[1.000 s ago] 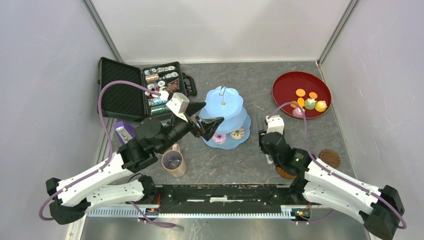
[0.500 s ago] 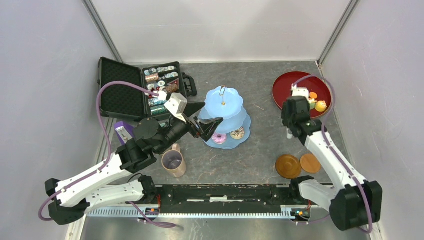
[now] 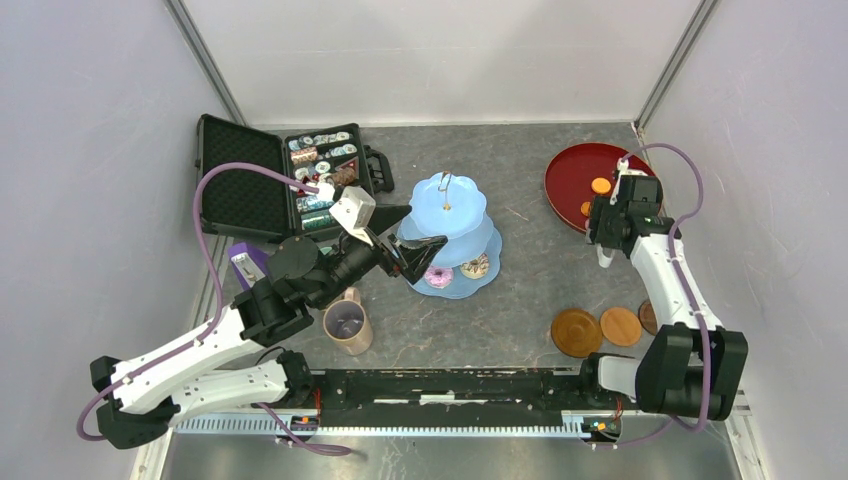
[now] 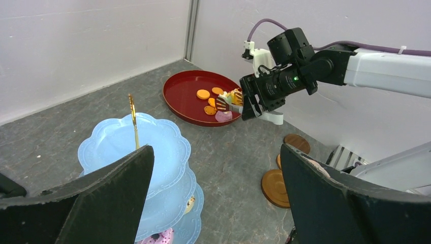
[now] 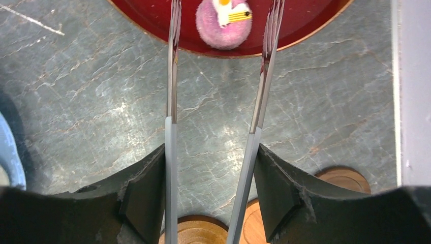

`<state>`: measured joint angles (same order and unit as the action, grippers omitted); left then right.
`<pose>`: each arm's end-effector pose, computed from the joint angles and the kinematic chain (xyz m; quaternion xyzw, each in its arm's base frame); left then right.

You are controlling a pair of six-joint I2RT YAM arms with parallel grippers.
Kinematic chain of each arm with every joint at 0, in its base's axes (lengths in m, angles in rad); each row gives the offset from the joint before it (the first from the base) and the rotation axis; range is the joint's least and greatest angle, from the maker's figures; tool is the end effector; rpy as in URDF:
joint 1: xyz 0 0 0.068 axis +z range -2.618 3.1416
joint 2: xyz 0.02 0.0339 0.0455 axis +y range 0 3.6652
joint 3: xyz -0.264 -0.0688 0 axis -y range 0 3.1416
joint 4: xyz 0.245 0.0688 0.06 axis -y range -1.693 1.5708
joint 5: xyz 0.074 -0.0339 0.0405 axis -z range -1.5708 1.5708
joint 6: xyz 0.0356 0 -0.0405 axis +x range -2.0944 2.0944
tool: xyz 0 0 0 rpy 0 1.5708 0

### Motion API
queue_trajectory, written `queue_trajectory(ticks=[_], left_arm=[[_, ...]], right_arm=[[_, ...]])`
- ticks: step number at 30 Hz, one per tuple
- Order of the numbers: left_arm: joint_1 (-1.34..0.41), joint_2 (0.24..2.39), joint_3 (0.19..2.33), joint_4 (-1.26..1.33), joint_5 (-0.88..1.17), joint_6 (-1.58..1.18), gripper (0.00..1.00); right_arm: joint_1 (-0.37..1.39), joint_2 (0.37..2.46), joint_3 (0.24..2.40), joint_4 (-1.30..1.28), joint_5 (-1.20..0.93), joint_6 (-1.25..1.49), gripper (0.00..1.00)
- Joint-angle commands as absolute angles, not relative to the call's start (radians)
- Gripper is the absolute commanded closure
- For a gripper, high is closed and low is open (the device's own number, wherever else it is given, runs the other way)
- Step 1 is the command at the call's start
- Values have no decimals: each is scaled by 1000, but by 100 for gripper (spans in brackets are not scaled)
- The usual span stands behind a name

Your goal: Serve the afternoon tea

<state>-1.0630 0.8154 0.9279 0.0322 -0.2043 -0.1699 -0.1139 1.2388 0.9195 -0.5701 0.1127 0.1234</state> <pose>0.0955 -0.1568 0.4085 0.2115 0.6202 -0.3806 0.6525 0.2522 -0.0329 0.2582 0.1301 0.9322 -0.0515 0.3339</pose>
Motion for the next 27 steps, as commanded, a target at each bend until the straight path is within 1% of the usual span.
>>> queue_trajectory(ticks=[1,11,17,22,27], left_arm=[[-1070,815,937,63,-206,-140,0],[-1071,822,936,64,-207,-140,0],[-1071,825,936,64,-204,-140,0],[-1071,822,936,65,-206,-138,0],[-1072,821,936,66,-208,-137,0]], right_arm=[[-139,1252,967,-555,11,84,35],[-157,1297,962,-550,29,73,35],[-168,1342,962,-531,37,70,36],[-172,1371,958,-510,36,69,42],[-172,1394,966,-499,36,67,43]])
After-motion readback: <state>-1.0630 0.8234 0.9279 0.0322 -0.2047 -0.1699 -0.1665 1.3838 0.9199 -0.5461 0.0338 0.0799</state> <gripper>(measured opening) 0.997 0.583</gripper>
